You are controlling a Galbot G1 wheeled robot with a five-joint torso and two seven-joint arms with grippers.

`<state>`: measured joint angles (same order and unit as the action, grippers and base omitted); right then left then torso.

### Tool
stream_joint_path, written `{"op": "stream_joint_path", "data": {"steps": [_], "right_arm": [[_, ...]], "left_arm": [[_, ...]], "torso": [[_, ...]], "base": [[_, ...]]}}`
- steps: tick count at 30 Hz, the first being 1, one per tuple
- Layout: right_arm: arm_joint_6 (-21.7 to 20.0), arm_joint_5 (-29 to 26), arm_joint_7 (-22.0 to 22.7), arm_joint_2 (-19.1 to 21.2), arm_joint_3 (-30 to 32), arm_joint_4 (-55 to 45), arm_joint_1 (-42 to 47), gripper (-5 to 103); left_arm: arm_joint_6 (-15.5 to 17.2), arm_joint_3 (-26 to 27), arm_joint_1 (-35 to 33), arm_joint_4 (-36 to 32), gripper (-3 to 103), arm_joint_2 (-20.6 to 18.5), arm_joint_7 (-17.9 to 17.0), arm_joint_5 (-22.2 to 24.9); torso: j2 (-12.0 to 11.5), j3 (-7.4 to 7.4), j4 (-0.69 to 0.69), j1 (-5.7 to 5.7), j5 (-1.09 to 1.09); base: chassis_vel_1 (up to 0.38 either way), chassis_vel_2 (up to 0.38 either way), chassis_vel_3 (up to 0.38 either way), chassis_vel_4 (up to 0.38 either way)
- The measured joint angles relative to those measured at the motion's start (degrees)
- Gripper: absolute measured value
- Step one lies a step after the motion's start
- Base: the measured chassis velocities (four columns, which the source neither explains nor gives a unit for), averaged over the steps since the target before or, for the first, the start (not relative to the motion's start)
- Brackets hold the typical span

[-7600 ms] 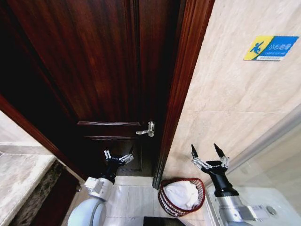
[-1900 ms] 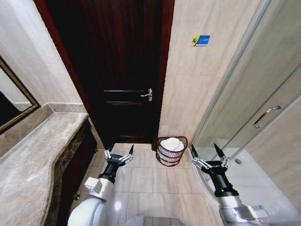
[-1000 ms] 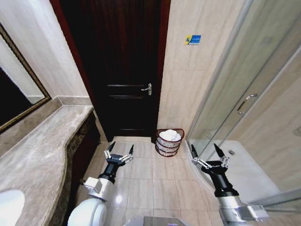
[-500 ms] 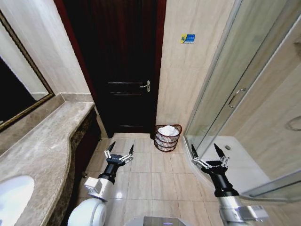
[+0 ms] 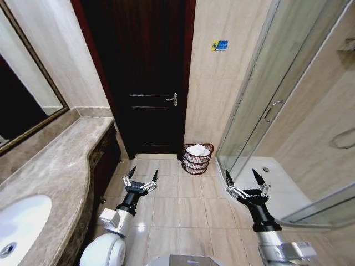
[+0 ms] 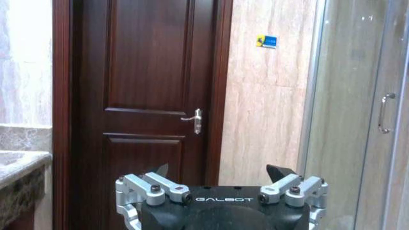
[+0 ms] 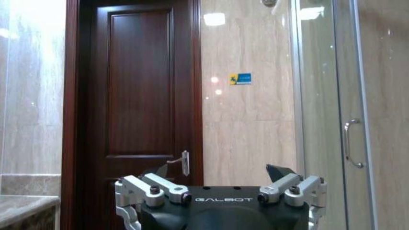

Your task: Discard the used towel into the hamper.

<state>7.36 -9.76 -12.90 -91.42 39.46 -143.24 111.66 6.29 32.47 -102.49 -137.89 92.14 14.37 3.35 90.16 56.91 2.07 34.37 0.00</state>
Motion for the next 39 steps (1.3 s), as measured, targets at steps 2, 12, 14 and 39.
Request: {"op": "stream_joint_path", "data": {"steps": [2, 12, 14, 39], "right_arm": [[0.00, 0.00, 0.00, 0.00, 0.00, 0.00, 0.00, 100], [0.00, 0.00, 0.00, 0.00, 0.00, 0.00, 0.00, 100], [0.00, 0.00, 0.00, 0.00, 0.00, 0.00, 0.00, 100], [0.00, 0.00, 0.00, 0.00, 0.01, 0.00, 0.01, 100]], "left_arm": [[0.00, 0.00, 0.00, 0.00, 100, 0.00, 0.00, 0.00], [0.00, 0.00, 0.00, 0.00, 100, 0.00, 0.00, 0.00], [0.00, 0.00, 0.00, 0.00, 100, 0.00, 0.00, 0.00], [0.00, 0.00, -0.02, 0.00, 100, 0.00, 0.00, 0.00]], "torso": [[0.00, 0.00, 0.00, 0.00, 0.00], [0.00, 0.00, -0.01, 0.01, -0.01], [0.00, 0.00, 0.00, 0.00, -0.01], [0.04, -0.02, -0.01, -0.06, 0.02]], "base": [[0.105, -0.108, -0.108, 0.100], [0.102, -0.107, -0.110, 0.100], [0.110, -0.095, -0.109, 0.128], [0.105, -0.106, -0.105, 0.111]]}}
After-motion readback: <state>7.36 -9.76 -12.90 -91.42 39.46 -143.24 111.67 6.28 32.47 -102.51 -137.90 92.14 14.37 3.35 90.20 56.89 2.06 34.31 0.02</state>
